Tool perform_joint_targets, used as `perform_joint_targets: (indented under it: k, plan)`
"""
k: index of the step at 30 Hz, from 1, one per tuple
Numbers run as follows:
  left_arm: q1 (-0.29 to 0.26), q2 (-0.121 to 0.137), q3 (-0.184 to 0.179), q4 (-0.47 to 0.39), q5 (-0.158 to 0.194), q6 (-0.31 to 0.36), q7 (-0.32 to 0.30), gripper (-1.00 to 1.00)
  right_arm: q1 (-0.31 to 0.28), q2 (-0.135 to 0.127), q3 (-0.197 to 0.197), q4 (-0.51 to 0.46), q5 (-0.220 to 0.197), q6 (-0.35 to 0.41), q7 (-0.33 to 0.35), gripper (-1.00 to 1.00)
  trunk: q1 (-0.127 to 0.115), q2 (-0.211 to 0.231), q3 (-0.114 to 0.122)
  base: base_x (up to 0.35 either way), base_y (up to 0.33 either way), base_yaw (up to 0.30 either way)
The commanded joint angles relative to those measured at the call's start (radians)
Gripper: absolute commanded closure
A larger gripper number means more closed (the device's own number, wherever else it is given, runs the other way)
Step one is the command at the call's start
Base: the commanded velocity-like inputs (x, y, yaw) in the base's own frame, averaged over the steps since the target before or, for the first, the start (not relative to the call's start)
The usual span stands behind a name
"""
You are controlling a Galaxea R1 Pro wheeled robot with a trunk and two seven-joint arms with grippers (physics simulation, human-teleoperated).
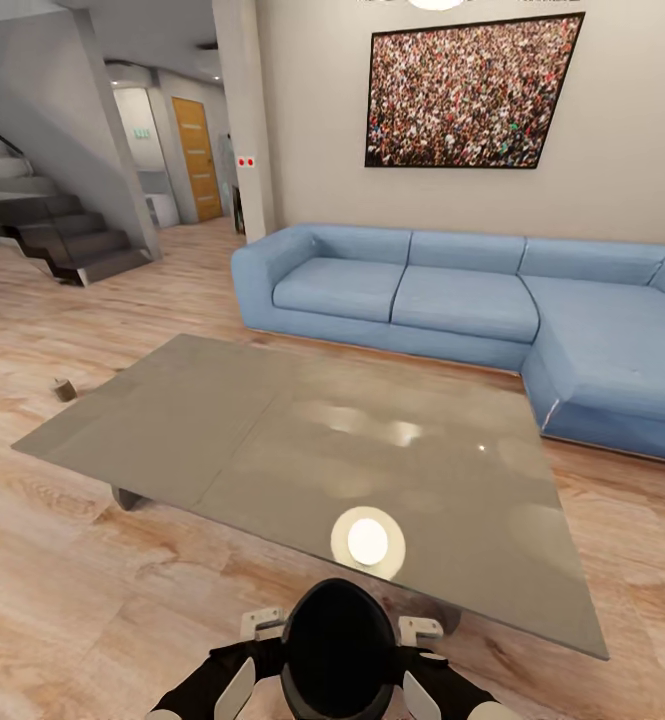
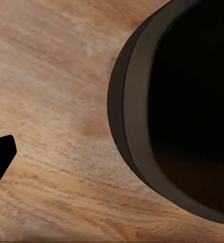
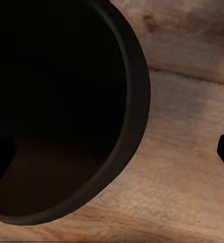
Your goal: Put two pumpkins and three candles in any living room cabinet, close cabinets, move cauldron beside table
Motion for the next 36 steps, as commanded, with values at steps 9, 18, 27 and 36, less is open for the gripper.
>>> perform_joint_targets:
  k: [9,18,27,36]
  plan:
    - [0.000,0.001,-0.007,-0.002,0.010,0.005,0.007,-1.00,0.000,0.000,0.005,-0.004,-0.010,-0.001,0.001,-1.00,-0.035,0.063,0.027,-0.070,0.000,0.000]
    - [0.000,0.001,-0.007,-0.002,0.011,0.005,0.007,-1.00,0.000,0.000,0.005,-0.004,-0.011,-0.003,0.002,-1.00,-0.069,0.126,0.056,-0.002,0.000,0.000]
    - [0.000,0.001,-0.007,-0.002,0.011,0.005,0.007,-1.00,0.000,0.000,0.005,-0.004,-0.011,-0.005,0.008,-1.00,-0.104,0.189,0.084,-0.111,0.000,0.000]
    - [0.000,0.001,-0.007,-0.002,0.011,0.005,0.007,-1.00,0.000,0.000,0.005,-0.006,-0.012,-0.006,0.008,-1.00,-0.138,0.252,0.112,-0.010,0.000,0.000]
